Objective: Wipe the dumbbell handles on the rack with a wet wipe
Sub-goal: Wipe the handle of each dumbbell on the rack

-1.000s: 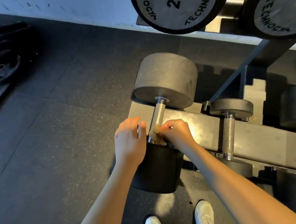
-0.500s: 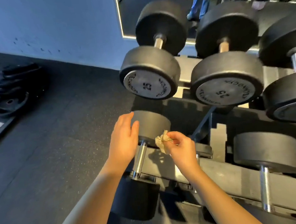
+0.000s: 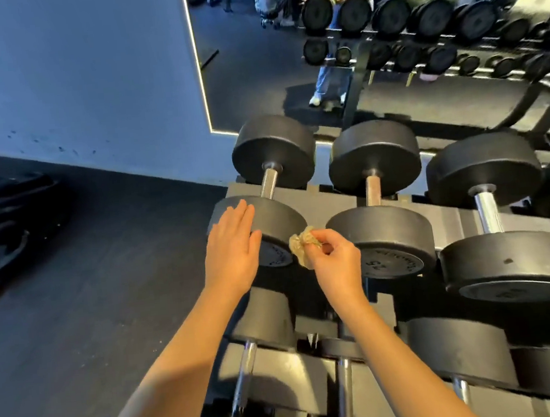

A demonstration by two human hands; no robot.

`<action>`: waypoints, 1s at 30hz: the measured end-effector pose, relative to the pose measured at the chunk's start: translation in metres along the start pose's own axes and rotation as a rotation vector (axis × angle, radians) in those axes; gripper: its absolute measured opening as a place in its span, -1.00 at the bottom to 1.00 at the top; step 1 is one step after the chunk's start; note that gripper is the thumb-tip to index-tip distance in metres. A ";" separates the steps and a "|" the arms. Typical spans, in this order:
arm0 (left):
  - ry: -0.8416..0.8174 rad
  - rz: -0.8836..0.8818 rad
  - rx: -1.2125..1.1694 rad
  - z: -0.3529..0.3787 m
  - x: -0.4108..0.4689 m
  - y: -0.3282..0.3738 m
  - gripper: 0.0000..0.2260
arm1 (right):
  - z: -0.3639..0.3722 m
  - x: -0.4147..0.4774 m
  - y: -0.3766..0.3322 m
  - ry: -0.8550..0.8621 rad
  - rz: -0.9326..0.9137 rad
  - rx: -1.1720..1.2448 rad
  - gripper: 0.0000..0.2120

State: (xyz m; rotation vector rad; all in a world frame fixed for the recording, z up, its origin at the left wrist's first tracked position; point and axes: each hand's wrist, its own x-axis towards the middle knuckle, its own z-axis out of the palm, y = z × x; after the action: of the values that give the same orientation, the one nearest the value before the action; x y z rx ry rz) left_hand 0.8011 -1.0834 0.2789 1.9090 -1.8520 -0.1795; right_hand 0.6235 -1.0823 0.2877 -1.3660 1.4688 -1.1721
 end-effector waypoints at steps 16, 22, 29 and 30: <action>-0.265 -0.063 -0.253 -0.032 0.087 -0.010 -0.66 | 0.040 0.042 -0.022 0.108 -0.002 -0.241 -0.82; -0.209 -0.292 -0.302 -0.021 0.106 -0.009 -0.62 | 0.035 0.064 -0.018 0.036 -0.049 -0.245 -0.86; -0.103 -0.334 -0.380 -0.008 0.105 -0.019 -0.64 | 0.040 0.122 -0.021 -0.102 -0.002 -0.262 -0.84; -0.114 -0.350 -0.378 -0.008 0.107 -0.019 -0.65 | 0.044 0.130 -0.021 -0.120 0.010 -0.264 -0.84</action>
State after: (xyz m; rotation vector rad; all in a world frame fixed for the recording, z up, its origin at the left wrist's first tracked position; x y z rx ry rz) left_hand 0.8301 -1.1862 0.3021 1.9591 -1.4074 -0.7122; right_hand 0.6575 -1.2161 0.3014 -1.5755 1.5820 -0.8956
